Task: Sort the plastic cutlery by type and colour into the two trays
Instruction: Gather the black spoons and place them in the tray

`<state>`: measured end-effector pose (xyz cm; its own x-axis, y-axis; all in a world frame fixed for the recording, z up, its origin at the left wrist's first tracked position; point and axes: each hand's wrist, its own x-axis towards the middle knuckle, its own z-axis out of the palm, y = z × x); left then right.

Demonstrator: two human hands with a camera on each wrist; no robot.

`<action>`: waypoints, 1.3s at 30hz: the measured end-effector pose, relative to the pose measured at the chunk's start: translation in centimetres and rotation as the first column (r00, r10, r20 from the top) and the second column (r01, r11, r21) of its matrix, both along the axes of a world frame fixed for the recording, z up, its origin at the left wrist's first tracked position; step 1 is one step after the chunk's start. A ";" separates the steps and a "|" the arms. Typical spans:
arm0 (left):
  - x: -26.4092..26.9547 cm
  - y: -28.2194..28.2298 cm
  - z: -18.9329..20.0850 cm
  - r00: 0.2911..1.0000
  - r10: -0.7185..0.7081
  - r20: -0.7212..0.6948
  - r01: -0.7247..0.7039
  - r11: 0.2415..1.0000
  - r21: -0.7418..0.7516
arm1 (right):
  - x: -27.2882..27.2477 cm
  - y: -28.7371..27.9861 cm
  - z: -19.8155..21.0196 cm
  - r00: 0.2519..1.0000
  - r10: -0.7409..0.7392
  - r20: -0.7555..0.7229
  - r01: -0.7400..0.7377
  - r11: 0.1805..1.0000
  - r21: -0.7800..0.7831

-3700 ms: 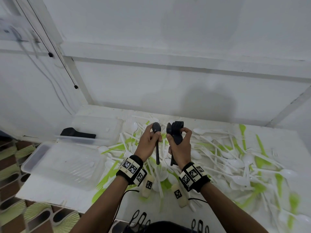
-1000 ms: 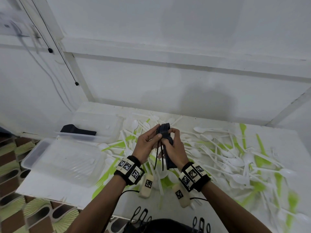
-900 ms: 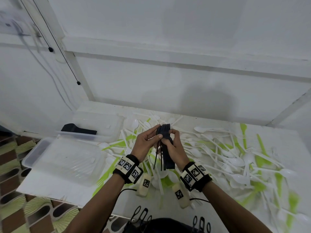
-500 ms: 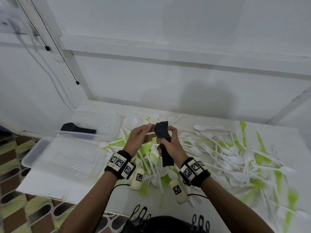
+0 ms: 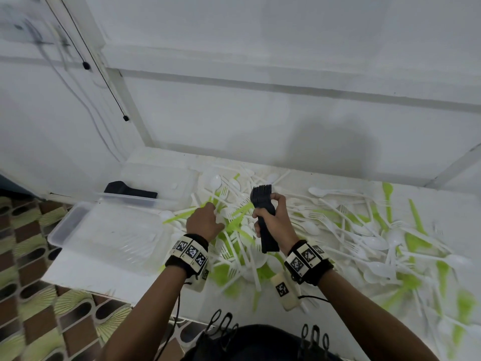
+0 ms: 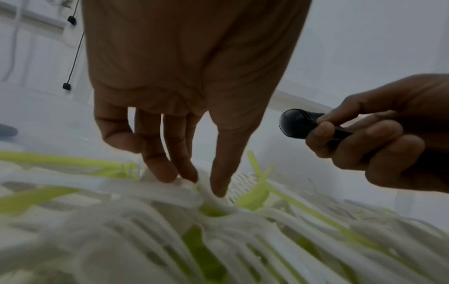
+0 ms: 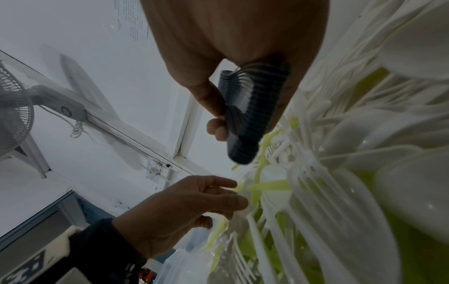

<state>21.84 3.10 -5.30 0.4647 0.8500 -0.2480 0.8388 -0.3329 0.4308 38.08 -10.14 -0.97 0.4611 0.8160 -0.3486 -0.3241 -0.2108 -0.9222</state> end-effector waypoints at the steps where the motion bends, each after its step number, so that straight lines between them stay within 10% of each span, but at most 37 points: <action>1: 0.1 0.0 -0.1 0.998 0.019 0.053 -0.019 1.000 -0.001 | -0.1 0.0 0.0 1.000 0.006 0.000 -0.006 1.000 0.001; 11: 0.2 0.7 1.2 0.865 0.078 0.496 -0.117 0.992 0.049 | -0.2 -0.5 -0.5 1.000 -0.024 -0.008 0.024 1.000 -0.007; 22: 2.2 -1.2 3.8 0.624 0.509 0.593 -0.056 0.786 -0.615 | -1.2 -0.7 -1.3 0.998 0.045 0.049 -0.045 0.999 0.010; 31: -1.9 1.7 4.4 0.514 0.447 0.732 -0.114 0.882 -0.458 | -0.3 -0.9 -1.7 1.000 0.026 0.007 -0.026 1.000 0.006; 39: -3.4 2.8 3.4 0.748 0.416 0.517 -0.193 0.882 -0.430 | -0.6 0.0 -2.2 0.999 0.032 -0.012 -0.032 0.999 0.004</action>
